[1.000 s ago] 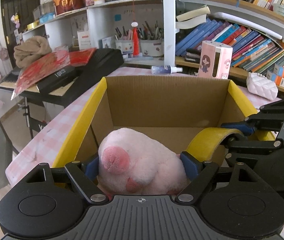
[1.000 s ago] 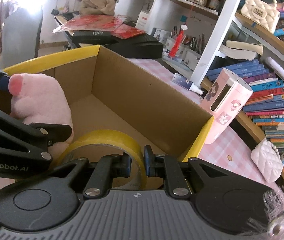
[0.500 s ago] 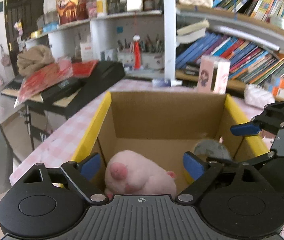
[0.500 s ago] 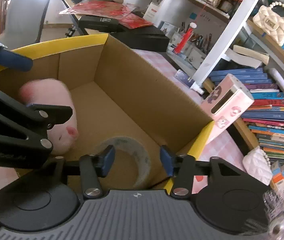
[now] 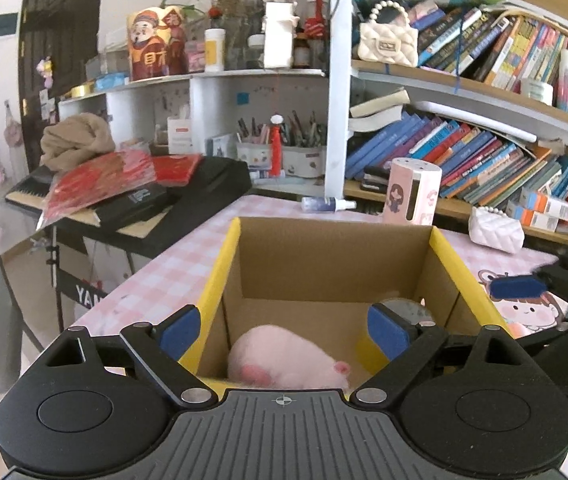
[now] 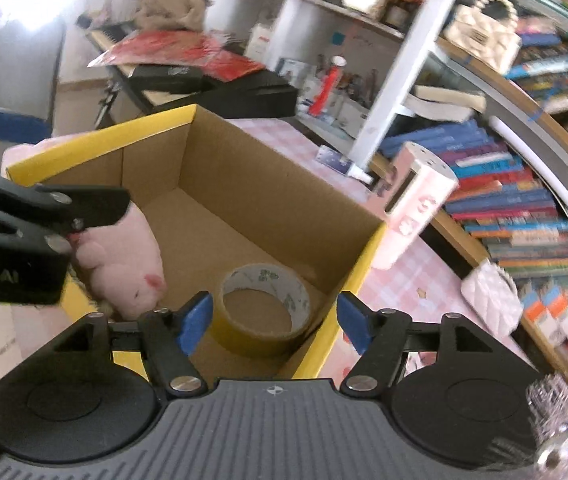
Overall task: Organize objects
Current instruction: 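Open both tools to drop the pig and tape roll into the box, then withdraw both tools from the box toward the grey toy car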
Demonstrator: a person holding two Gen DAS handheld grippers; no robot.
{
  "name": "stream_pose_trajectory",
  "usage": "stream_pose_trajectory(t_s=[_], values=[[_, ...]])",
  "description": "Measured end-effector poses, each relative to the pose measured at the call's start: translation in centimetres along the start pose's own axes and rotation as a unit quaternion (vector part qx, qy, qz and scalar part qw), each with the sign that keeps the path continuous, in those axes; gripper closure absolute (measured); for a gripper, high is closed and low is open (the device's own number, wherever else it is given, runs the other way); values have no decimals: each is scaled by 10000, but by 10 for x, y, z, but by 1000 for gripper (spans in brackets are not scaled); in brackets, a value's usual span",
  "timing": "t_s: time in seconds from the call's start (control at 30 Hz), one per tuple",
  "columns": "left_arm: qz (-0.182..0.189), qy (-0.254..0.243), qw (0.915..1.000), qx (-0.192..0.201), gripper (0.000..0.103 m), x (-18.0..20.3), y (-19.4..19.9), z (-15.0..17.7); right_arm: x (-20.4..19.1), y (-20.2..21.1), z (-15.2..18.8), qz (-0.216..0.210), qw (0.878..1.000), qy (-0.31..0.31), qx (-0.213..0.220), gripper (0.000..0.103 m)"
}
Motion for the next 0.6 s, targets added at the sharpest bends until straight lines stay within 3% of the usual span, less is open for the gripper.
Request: stream_pose_trajectory(t_s=[0.3,0.6], values=[[99,12,9998,-154,10,-11,26,12,-6,47,13,749,9881,-1330,198,35],[186,-31,9990,-395,10,-21,60,34,-31,81,33,1131,9805,-1603,88,31]])
Point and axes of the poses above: each gripper's, at about its wrist camera, not at the fingertips, and y roughly against the way its jaws point, x to its right, z to its underside, the point moved 3 cm from there along -y, roughly the way its jaws point, and after that the axes turned 13 degrees about x, right-handed, at the moved point
